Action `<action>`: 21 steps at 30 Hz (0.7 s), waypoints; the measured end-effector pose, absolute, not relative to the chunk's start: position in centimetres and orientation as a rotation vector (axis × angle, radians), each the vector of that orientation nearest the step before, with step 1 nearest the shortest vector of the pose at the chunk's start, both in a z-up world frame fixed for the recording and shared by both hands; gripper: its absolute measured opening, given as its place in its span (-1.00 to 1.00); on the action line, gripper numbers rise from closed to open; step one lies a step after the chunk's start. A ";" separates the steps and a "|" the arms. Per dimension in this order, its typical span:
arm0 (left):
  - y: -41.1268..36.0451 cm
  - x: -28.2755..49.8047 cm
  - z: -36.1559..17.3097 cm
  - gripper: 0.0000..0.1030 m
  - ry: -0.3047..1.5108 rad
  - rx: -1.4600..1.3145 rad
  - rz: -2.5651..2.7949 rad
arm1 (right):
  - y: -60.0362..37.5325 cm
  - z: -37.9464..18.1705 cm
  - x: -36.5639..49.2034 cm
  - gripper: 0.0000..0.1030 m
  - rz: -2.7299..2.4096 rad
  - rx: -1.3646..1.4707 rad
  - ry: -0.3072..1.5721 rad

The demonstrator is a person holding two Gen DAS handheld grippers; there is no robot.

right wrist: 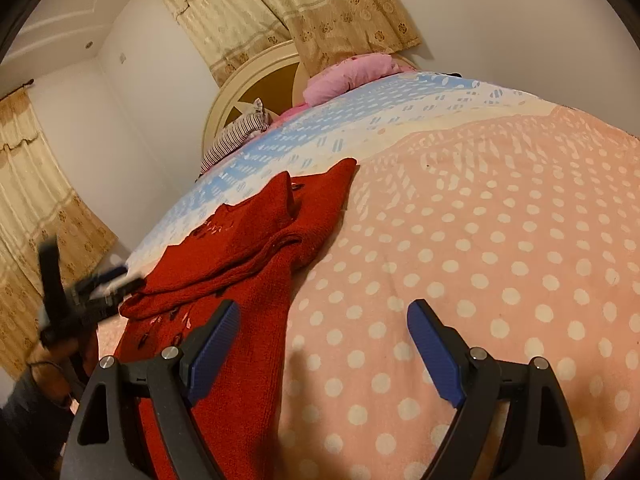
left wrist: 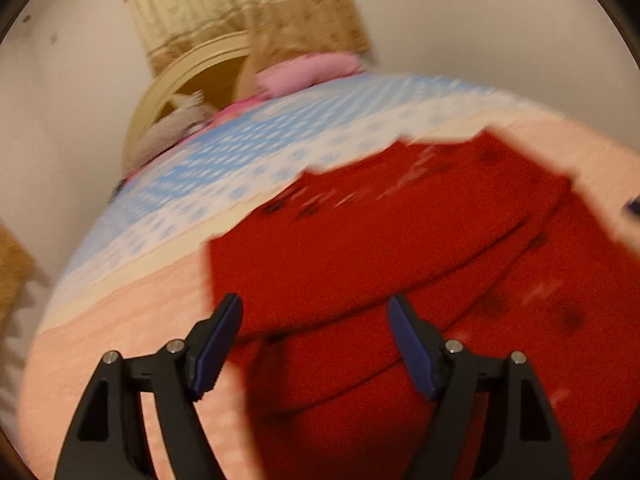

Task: Fold small clothes
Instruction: 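Grasp the sweater side edge with the right tool and fold it inward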

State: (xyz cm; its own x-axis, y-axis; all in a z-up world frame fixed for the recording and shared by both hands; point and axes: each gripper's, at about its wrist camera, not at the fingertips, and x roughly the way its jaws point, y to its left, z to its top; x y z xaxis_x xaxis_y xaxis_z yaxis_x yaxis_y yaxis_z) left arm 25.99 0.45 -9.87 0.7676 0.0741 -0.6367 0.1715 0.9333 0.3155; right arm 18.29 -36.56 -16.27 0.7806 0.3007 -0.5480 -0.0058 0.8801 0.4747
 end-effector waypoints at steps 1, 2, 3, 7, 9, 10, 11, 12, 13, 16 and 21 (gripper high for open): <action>2.1 26.3 -10.6 0.51 0.722 0.366 -0.016 | -36.5 -16.2 18.2 0.67 0.163 0.465 0.659; 3.2 26.8 -11.1 0.51 0.740 0.348 0.010 | -36.2 -16.0 18.1 0.67 0.146 0.444 0.659; 4.5 27.2 -11.5 0.54 0.754 0.321 0.032 | -35.9 -15.8 18.2 0.67 0.139 0.429 0.659; 9.4 28.5 -11.9 0.98 0.805 0.119 0.107 | -34.3 -15.2 18.3 0.67 0.127 0.350 0.683; 11.2 28.6 -11.9 0.99 0.812 0.008 0.106 | -33.5 -15.6 18.4 0.67 0.132 0.328 0.711; 11.4 28.7 -12.2 1.00 0.820 -0.018 0.100 | -33.1 -15.7 18.4 0.67 0.126 0.306 0.720; 11.6 28.8 -12.4 1.00 0.832 -0.039 0.094 | -32.6 -15.6 18.3 0.67 0.119 0.282 0.718; 11.8 28.8 -12.5 1.00 0.840 -0.056 0.102 | -32.3 -15.4 18.2 0.67 0.124 0.269 0.719; 12.3 28.6 -12.5 1.00 0.837 -0.098 0.118 | -32.1 -15.3 18.3 0.67 0.132 0.269 0.722; 12.7 28.0 -13.0 1.00 0.838 -0.160 0.094 | -31.4 -14.8 18.6 0.67 0.163 0.277 0.737; 10.5 28.1 -12.2 1.00 0.805 -0.075 0.045 | -29.0 -12.9 21.1 0.67 0.203 0.210 0.770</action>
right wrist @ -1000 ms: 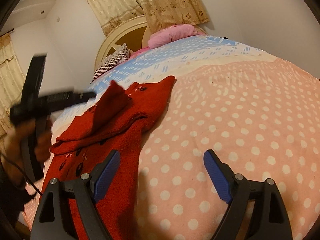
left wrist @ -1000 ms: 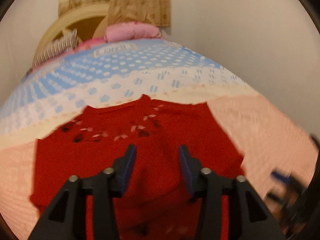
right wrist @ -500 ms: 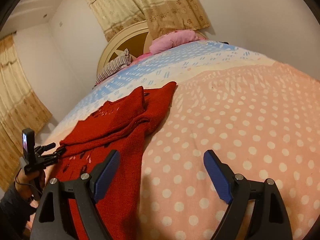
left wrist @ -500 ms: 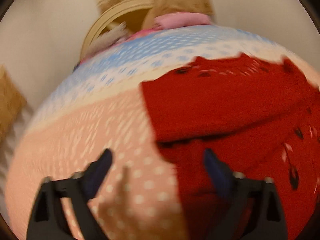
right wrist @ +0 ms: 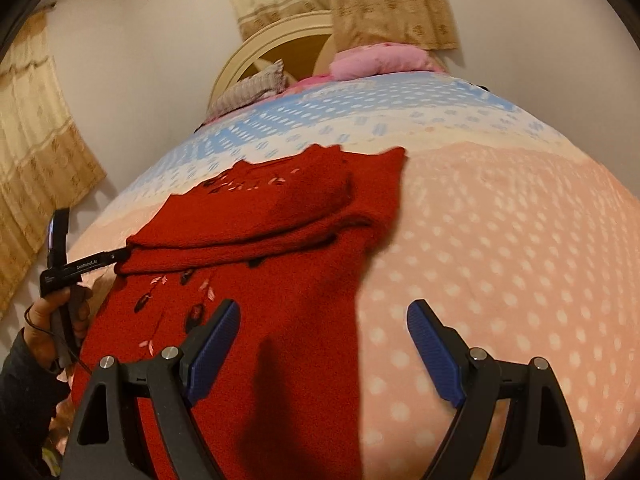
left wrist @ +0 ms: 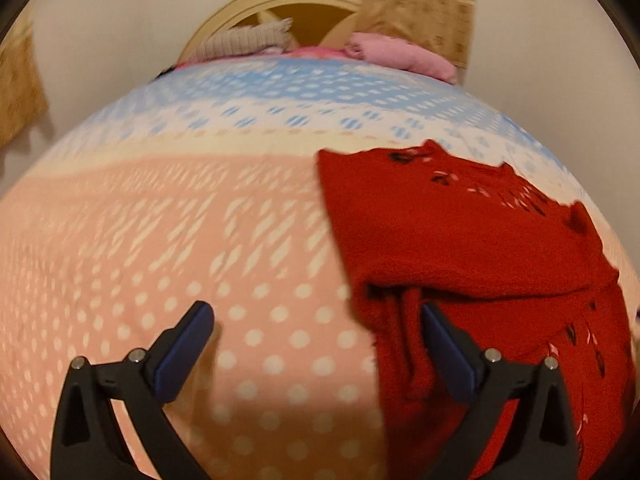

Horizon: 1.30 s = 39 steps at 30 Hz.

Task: Fold small clothes
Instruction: 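Grasp the sweater side edge with the right tool and fold it inward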

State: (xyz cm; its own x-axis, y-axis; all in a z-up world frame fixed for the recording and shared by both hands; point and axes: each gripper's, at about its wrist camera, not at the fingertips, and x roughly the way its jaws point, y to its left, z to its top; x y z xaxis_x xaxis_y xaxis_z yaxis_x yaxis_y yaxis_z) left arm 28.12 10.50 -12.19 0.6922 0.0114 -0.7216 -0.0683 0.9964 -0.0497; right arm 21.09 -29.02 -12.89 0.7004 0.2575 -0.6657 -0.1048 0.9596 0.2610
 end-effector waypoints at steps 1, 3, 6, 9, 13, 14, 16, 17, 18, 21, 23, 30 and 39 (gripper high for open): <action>10.4 28.4 -12.0 1.00 0.796 -0.078 0.031 | -28.7 -12.5 21.9 0.67 0.210 0.210 0.774; 10.7 29.8 -12.0 1.00 0.793 -0.102 0.034 | -28.6 -11.6 24.1 0.67 0.218 0.238 0.784; 12.5 31.2 -13.5 1.00 0.875 -0.210 0.058 | -28.7 -10.9 27.7 0.62 0.222 0.293 0.795; 13.4 30.6 -13.9 1.00 0.876 -0.267 0.045 | -28.5 -11.2 31.5 0.60 0.188 0.259 0.817; 13.9 29.9 -14.2 1.00 0.864 -0.306 0.058 | -27.8 -13.6 35.3 0.36 0.188 0.242 0.914; 13.9 29.7 -14.2 1.00 0.862 -0.311 0.059 | -27.6 -14.3 35.9 -0.18 0.216 0.253 0.948; 13.9 29.5 -14.3 1.00 0.866 -0.314 0.066 | -27.0 -14.5 35.6 -0.80 0.250 0.241 0.950; 13.9 29.4 -14.3 1.00 0.869 -0.311 0.069 | -26.8 -13.9 35.0 -0.81 0.251 0.218 0.932; 13.7 29.4 -14.4 1.00 0.873 -0.304 0.071 | -26.8 -13.5 34.5 -0.82 0.247 0.203 0.915; 13.3 29.4 -14.4 1.00 0.882 -0.272 0.084 | -27.8 -12.1 32.9 -0.83 0.210 0.184 0.870; 13.0 29.4 -14.4 1.00 0.889 -0.249 0.084 | -28.8 -12.2 32.5 -0.83 0.193 0.195 0.873; 13.2 29.1 -14.3 1.00 0.887 -0.265 0.078 | -30.7 -14.7 32.7 -0.53 0.225 0.312 0.933; 15.0 28.0 -14.3 1.00 0.853 -0.375 0.129 | -31.7 -12.7 30.8 -0.25 0.226 0.356 0.858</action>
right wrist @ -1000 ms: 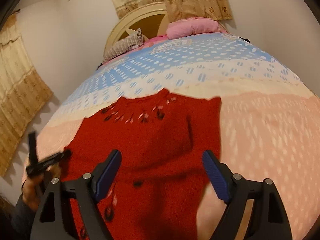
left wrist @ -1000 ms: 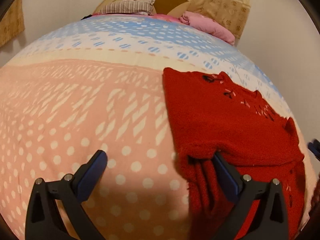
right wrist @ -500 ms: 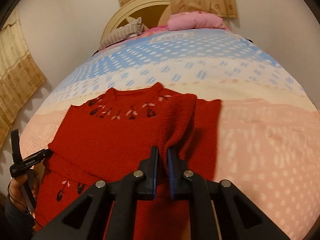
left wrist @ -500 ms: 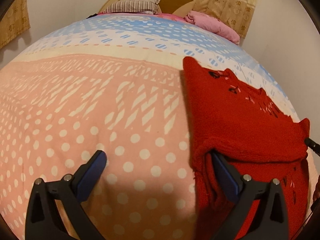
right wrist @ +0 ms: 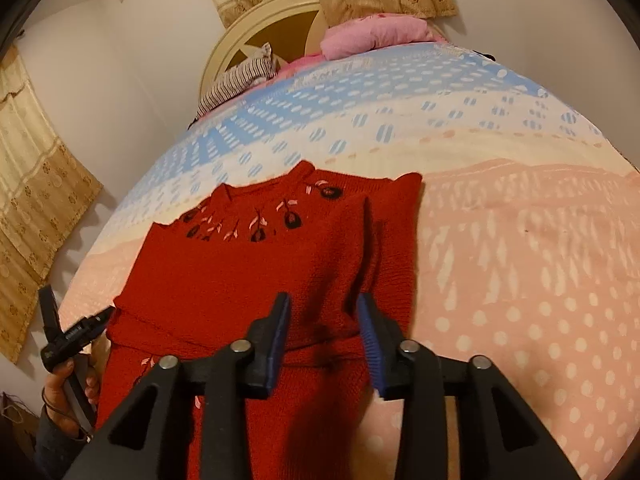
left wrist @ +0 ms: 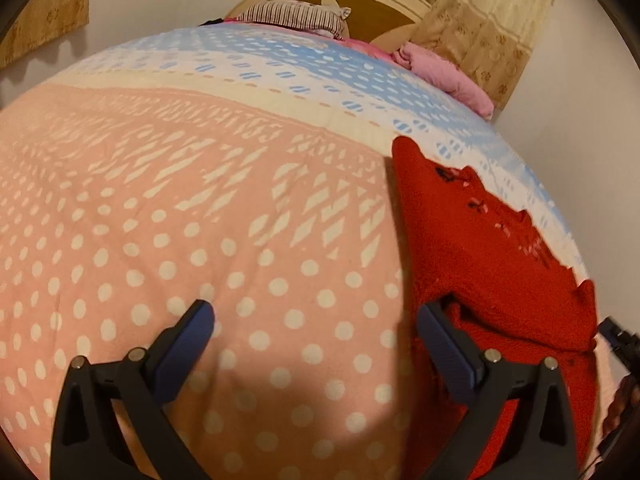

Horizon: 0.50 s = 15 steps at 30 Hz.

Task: Fold small clothes
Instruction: 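Grasp the sweater side edge with the right tool and fold it inward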

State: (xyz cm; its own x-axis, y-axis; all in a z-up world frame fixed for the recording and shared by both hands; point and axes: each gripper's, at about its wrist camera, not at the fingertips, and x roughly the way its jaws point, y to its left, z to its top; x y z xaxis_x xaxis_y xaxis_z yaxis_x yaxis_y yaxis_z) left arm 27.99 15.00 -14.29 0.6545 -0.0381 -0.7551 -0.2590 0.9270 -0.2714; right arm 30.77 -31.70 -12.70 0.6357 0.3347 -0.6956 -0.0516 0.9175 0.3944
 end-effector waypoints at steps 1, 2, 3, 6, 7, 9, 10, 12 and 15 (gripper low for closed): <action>15.0 28.0 -14.3 1.00 0.854 -0.378 0.129 | -31.8 -12.7 30.8 -0.25 0.230 0.364 0.852; 15.2 27.9 -14.4 1.00 0.852 -0.386 0.128 | -31.9 -12.7 30.9 -0.25 0.232 0.364 0.851; 15.4 27.9 -14.4 1.00 0.852 -0.394 0.126 | -32.0 -12.8 31.0 -0.25 0.226 0.359 0.851; 15.7 27.9 -14.6 1.00 0.850 -0.410 0.124 | -31.8 -13.8 31.7 -0.25 0.215 0.341 0.880; 15.7 27.9 -14.6 1.00 0.850 -0.406 0.127 | -31.5 -14.2 31.9 -0.26 0.220 0.324 0.900; 15.7 27.8 -14.6 1.00 0.849 -0.408 0.127 | -30.7 -14.5 32.0 -0.46 0.202 0.256 0.923; 15.8 27.8 -14.6 1.00 0.845 -0.413 0.127 | -30.5 -14.1 31.7 -0.65 0.200 0.235 0.910; 16.0 27.6 -14.6 1.00 0.838 -0.427 0.126 | -31.0 -13.1 31.0 -0.74 0.218 0.262 0.872; 16.0 27.6 -14.6 1.00 0.833 -0.430 0.130 | -31.7 -11.7 30.3 -0.75 0.199 0.265 0.838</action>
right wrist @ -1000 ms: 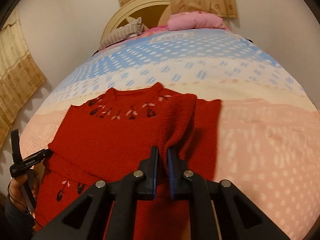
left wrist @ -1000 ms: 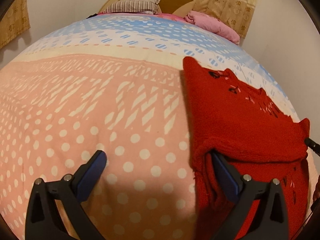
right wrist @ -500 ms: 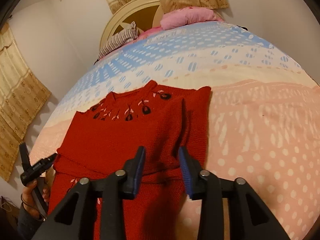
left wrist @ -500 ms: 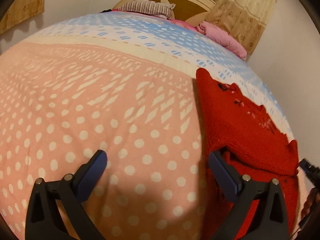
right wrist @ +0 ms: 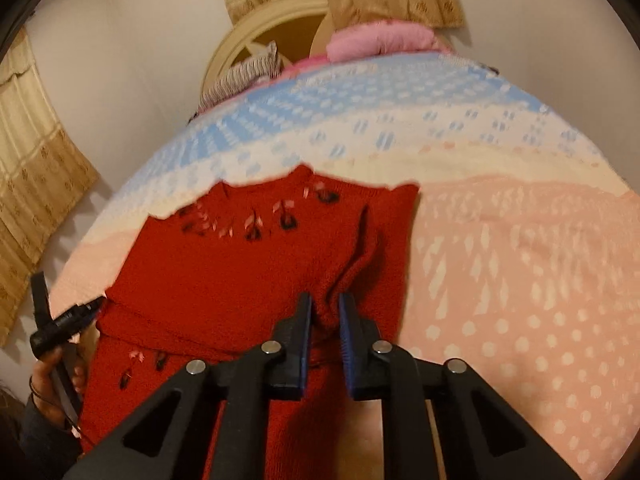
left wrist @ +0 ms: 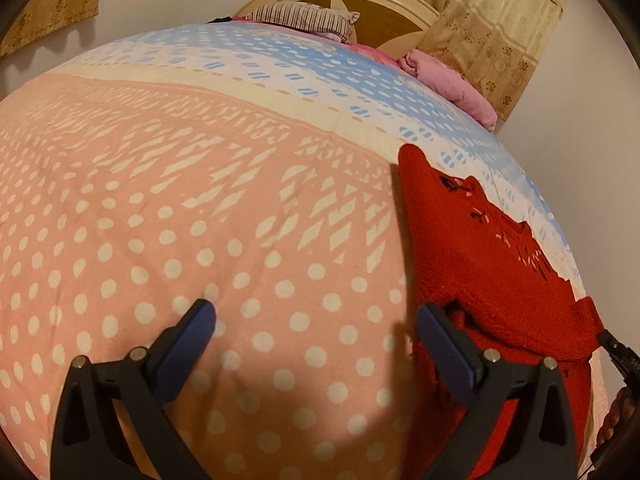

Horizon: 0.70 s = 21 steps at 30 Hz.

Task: Fold small clothes
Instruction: 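Grasp the sweater side edge with the right tool and fold it inward, then open the right tool, release the side edge and withdraw it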

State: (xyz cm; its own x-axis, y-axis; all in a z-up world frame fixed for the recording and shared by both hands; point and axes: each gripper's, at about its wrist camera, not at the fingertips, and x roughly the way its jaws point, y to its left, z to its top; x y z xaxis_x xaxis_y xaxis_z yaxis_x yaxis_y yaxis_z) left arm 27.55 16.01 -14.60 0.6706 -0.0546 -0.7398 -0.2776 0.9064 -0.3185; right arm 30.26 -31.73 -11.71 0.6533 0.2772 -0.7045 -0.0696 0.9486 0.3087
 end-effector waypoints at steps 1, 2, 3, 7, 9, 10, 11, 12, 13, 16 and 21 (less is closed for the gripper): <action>16.0 27.5 -14.6 1.00 0.831 -0.431 0.130 | -31.9 -11.8 30.3 -0.75 0.198 0.267 0.849; 16.1 27.5 -14.6 1.00 0.830 -0.434 0.129 | -32.1 -12.0 30.4 -0.74 0.186 0.261 0.865; 16.1 27.5 -14.6 1.00 0.829 -0.437 0.128 | -32.1 -12.5 30.6 -0.74 0.173 0.250 0.884; 16.3 26.8 -14.4 1.00 0.823 -0.441 0.127 | -32.2 -14.0 30.4 -0.49 0.126 0.231 0.932; 16.2 25.7 -14.0 1.00 0.803 -0.440 0.135 | -32.6 -13.7 29.9 -0.09 0.099 0.247 0.918; 16.2 25.4 -13.8 1.00 0.794 -0.436 0.138 | -32.6 -13.3 29.6 -0.07 0.088 0.252 0.905; 16.1 24.7 -13.4 1.00 0.778 -0.424 0.154 | -32.5 -12.9 29.3 -0.08 0.083 0.243 0.894; 16.0 24.2 -13.0 1.00 0.757 -0.405 0.179 | -32.2 -12.3 29.0 -0.07 0.086 0.227 0.874; 15.8 23.6 -12.4 1.00 0.726 -0.376 0.198 | -31.7 -11.5 28.7 -0.07 0.094 0.210 0.847; 15.0 23.0 -10.8 1.00 0.651 -0.304 0.228 | -30.1 -9.9 28.4 -0.07 0.142 0.170 0.793; 13.4 25.1 -9.6 1.00 0.660 -0.267 0.166 | -27.1 -10.3 29.8 -0.07 0.240 0.126 0.803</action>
